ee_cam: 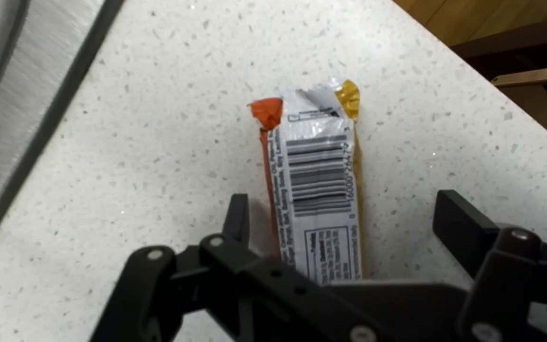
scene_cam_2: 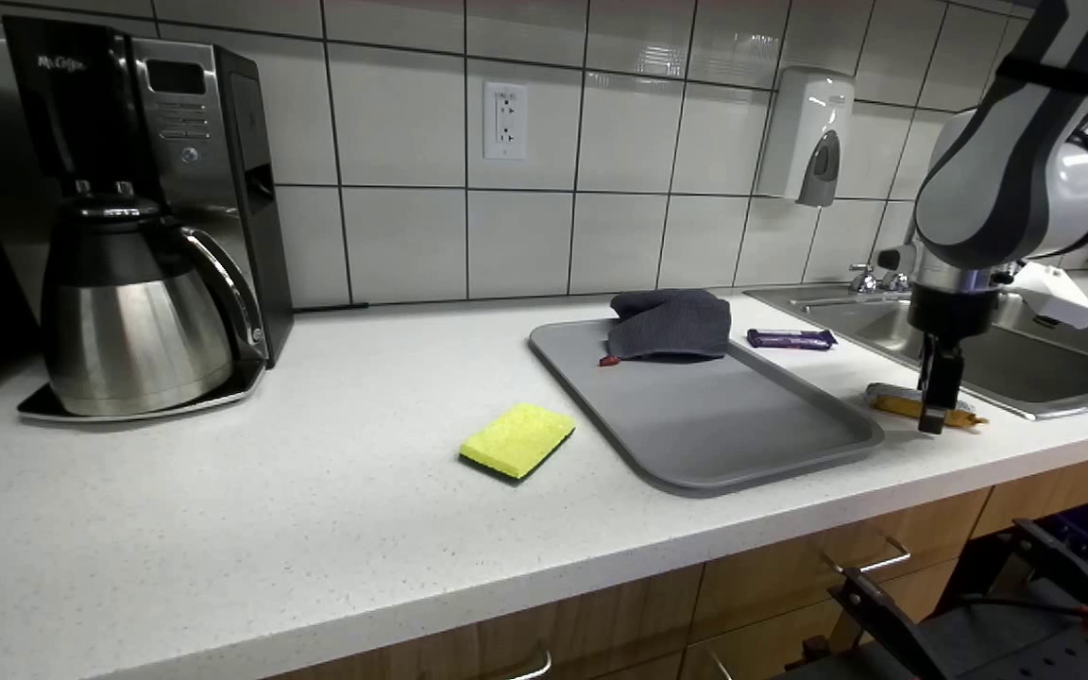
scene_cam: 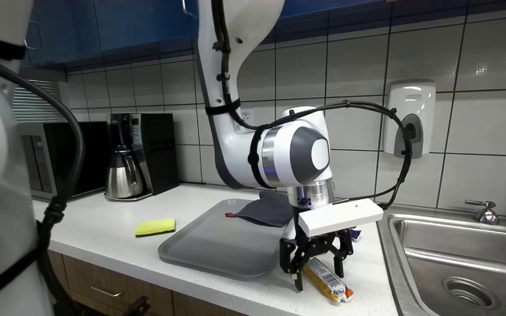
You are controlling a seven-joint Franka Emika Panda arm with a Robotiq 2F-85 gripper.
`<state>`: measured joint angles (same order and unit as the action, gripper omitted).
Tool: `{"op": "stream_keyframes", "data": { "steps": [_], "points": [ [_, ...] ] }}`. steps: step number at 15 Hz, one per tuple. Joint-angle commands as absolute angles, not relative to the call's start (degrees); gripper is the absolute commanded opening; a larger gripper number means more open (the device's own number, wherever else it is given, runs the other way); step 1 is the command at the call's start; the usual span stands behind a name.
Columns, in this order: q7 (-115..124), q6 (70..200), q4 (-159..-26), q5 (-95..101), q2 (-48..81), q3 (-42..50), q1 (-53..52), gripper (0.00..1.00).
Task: Put the orange packet and the purple packet on the tray
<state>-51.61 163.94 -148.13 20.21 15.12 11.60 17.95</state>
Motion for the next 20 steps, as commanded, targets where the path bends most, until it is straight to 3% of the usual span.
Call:
{"op": "stream_keyframes", "data": {
  "steps": [1,17,18,19,20],
  "points": [
    [-57.6,164.0,-148.5,16.2,13.7,9.2,20.8,1.0],
    [-67.2,162.7,-147.8,8.2,12.6,8.8,22.2,1.0],
    [-67.4,162.7,-147.9,7.9,12.6,8.7,22.2,0.97],
    [-67.9,162.7,-147.9,7.5,12.5,8.5,22.4,0.74],
    [-68.1,162.8,-147.9,7.1,12.5,8.4,22.4,0.72]
  ]
}}
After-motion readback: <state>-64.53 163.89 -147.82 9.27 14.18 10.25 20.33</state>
